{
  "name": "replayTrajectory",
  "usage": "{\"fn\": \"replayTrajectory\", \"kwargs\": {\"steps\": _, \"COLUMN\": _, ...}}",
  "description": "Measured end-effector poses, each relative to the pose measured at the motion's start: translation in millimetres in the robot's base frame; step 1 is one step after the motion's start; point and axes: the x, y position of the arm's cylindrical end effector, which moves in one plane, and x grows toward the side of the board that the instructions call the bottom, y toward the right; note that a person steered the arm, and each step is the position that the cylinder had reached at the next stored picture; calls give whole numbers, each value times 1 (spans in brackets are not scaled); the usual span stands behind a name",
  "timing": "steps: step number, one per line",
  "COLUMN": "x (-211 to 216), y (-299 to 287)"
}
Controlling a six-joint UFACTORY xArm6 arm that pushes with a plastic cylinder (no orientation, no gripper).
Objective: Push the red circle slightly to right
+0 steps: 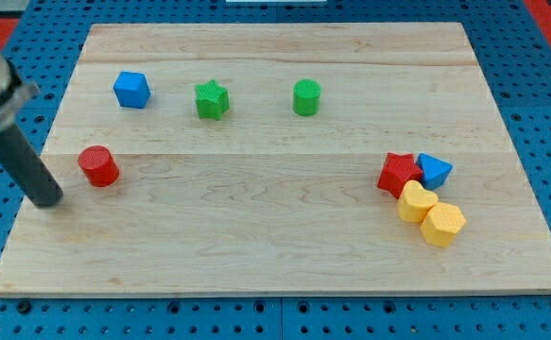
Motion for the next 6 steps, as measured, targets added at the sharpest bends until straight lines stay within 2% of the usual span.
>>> {"fn": "replayTrajectory", "kwargs": {"steps": 1, "x": -39, "y": 4}}
{"fn": "replayTrajectory", "kwargs": {"steps": 2, "x": -38, "y": 73}}
{"fn": "replayTrajectory", "kwargs": {"steps": 3, "x": -18, "y": 120}}
{"fn": "replayTrajectory", "kwargs": {"steps": 4, "x": -15, "y": 96}}
{"fn": "replayTrajectory", "kwargs": {"steps": 5, "x": 6, "y": 86}}
{"fn": "replayTrajectory", "kwargs": {"steps": 6, "x": 7, "y": 148}}
